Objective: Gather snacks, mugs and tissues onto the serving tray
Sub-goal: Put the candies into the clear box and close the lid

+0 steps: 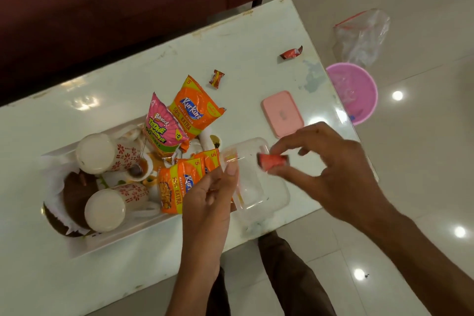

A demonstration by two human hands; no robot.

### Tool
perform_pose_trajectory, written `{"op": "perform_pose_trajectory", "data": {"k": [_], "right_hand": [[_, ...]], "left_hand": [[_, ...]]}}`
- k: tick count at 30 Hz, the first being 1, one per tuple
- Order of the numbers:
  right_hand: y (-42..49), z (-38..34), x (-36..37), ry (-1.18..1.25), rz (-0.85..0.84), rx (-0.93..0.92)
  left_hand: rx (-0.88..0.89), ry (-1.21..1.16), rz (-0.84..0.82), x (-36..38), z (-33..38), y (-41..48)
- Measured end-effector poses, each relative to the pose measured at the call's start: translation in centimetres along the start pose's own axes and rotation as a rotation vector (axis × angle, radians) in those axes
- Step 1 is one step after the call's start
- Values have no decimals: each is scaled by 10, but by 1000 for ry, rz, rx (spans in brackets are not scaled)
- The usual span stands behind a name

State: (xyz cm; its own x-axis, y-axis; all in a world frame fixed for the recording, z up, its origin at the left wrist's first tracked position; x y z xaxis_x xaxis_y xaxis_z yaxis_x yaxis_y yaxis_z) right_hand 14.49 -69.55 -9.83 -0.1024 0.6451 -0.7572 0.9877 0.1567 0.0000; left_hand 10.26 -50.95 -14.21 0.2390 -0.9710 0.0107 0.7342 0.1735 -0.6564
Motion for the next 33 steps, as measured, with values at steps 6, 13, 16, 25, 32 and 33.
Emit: {"op": "perform_pose_trajectory", "data": {"k": [6,13,16,25,32,33], "right_hand": [[13,-24,17,-235,-163,-83],[41,22,-8,-14,126,197],[77,66,-1,-42,167,297],[184,168,52,-548,-136,251],[193,186,69,-629,-124,210],[191,184,68,-621,-114,225]], "left_hand": [[15,64,-12,13,-3,0],[-2,22,-25,9,-1,7],[-16,14,-31,4,3,9],[-11,-83,35,-15,15,21],[2,-133,65,-20,18,26],[4,-132,64,-21,18,26]]}}
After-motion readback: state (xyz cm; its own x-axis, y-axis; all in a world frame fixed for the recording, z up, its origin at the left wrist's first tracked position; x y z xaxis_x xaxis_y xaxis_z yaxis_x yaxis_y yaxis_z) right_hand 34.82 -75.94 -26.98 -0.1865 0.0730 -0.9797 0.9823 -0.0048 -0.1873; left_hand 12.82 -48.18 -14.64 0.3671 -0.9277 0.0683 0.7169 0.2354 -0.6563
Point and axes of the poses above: each hand's wrist, its own y-axis towards the middle knuckle, its own x-axis out of the palm, z = x × y, the point moved 3 cm from there along y, towards the middle knuckle, and after that the axes turned 8 degrees about -y, right-handed, at the moved point
